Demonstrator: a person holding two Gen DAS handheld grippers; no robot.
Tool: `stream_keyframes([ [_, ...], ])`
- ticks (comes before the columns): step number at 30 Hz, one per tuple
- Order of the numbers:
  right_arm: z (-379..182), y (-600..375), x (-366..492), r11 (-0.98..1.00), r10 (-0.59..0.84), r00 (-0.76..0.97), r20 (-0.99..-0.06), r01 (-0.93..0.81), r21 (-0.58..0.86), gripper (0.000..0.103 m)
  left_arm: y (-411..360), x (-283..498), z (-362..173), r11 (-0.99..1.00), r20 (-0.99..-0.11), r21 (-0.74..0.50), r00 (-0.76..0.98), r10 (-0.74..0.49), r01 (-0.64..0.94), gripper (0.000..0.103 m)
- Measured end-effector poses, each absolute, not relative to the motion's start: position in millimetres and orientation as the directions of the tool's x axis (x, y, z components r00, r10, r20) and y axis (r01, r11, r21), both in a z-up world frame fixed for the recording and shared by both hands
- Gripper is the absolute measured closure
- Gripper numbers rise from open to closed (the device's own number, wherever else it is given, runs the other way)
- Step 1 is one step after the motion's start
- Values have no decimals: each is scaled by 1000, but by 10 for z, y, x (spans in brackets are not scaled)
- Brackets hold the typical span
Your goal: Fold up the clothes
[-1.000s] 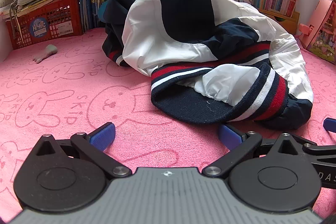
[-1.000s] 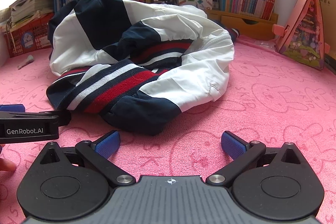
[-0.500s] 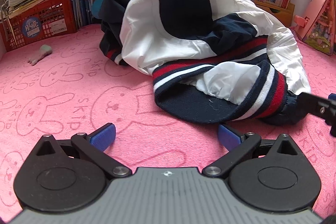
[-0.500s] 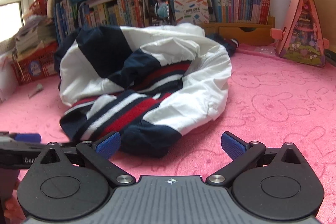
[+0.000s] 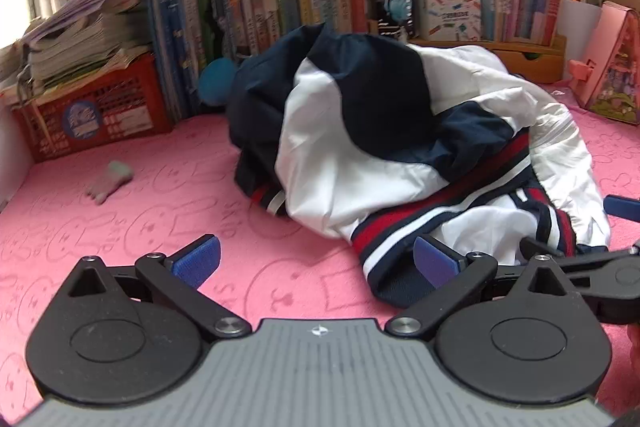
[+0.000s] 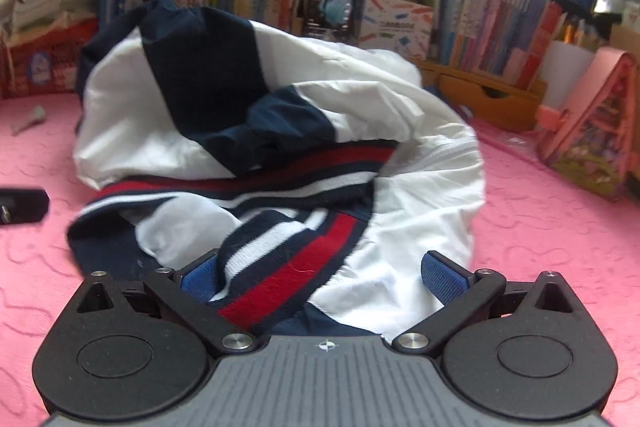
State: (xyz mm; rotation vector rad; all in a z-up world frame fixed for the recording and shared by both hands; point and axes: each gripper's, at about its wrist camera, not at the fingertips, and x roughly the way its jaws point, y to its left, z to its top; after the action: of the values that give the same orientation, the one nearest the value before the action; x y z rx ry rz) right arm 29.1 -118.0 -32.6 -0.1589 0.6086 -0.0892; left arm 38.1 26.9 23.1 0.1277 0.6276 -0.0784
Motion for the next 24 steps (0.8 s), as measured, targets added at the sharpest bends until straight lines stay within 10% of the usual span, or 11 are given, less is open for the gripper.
stream_keyframes([
  [13, -365, -1827, -211, 962, -273, 768, -580, 226, -154, 0, -863, 892, -244, 882, -613, 300, 782, -114, 364, 0],
  [24, -348, -2280, -477, 973, -196, 811, -551, 230, -8, 0, 348, 946, -205, 928, -537, 372, 818, 206, 11, 0],
])
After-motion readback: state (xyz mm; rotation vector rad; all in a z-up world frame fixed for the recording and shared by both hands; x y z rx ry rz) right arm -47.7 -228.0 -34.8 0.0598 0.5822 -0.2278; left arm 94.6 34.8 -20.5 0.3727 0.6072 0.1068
